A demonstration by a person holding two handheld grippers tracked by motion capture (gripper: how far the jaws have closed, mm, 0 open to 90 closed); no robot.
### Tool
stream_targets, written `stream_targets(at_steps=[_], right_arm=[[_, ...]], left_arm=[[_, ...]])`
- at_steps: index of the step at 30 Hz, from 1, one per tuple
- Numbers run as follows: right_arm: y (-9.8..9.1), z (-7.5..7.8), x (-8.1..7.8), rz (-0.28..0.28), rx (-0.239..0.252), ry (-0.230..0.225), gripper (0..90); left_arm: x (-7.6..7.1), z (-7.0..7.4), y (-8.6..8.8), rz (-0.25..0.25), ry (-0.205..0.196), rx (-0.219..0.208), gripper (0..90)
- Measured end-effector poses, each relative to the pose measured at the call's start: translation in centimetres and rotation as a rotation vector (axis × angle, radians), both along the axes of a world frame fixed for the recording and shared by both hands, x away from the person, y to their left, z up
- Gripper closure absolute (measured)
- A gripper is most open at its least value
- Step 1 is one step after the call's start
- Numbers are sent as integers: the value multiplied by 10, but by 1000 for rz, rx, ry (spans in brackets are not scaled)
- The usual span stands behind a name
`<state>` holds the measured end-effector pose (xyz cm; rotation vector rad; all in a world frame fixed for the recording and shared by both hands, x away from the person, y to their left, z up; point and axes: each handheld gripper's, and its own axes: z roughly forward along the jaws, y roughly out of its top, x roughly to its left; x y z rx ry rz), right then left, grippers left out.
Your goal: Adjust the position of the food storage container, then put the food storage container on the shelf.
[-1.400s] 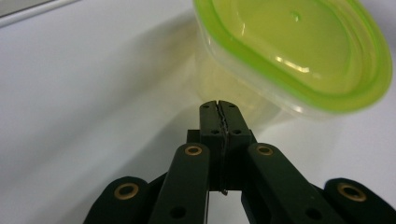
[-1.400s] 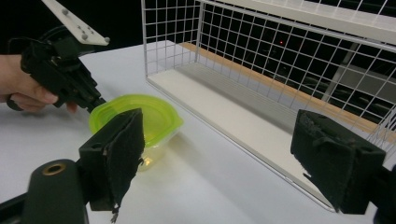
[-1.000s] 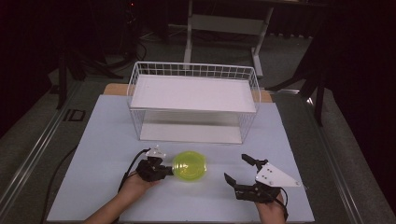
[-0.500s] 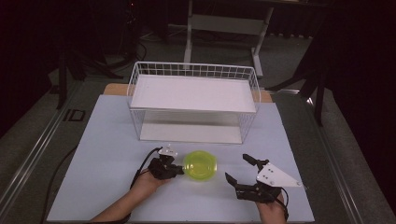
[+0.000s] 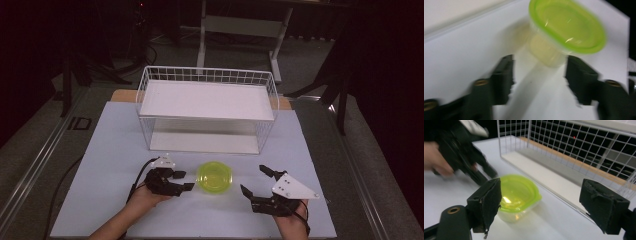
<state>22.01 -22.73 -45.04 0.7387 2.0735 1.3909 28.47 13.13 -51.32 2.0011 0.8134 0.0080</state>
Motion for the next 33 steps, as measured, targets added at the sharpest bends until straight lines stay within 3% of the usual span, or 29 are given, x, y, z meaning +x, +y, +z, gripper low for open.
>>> stream_targets(at_steps=[1, 2, 4, 6, 7, 9, 13, 15, 17, 20, 23, 24, 26, 30, 33], right_arm=[[1, 0, -1, -2, 1, -14, 176], [4, -1, -2, -10, -28, -13, 140], [4, -1, -3, -23, -30, -26, 158], [3, -1, -3, -23, -7, -19, 209], [3, 0, -1, -3, -5, 17, 182], [4, -2, 0, -4, -21, 17, 182], [10, -7, -1, -11, -38, 28, 182], [12, -6, -1, 7, -27, 38, 185], [14, -6, -1, 42, -31, 28, 186], [16, -7, 0, 64, -35, 3, 187], [17, -5, 2, 49, -31, 34, 165], [17, -4, 3, 44, -24, 38, 148], [16, -2, 5, 33, 1, 46, 134], [17, 5, 12, 27, 31, 64, 117], [18, 6, 22, 15, 97, 109, 110]], left_arm=[[-2, 3, 3, -7, 1, -20, 272], [-3, 6, 7, -15, 2, -30, 127], [-9, 12, 12, 3, -17, -53, 111], [-13, 18, 17, 4, -31, -83, 26], [-15, 21, 19, 21, -40, -99, 17], [-18, 26, 20, 64, -49, -95, 17], [-25, 33, 19, 87, -123, -126, 18], [-28, 35, 15, 81, -145, -118, 18], [-28, 37, 9, 63, -164, -66, 18], [-26, 40, 3, 28, -168, -69, 21], [-26, 43, -5, 6, -185, -65, 22], [-26, 46, -8, 3, -179, -52, 21], [-25, 49, -11, 9, -144, -91, 22], [-19, 55, -17, 15, -92, -110, 21], [-13, 54, -22, 23, -74, -118, 21]])
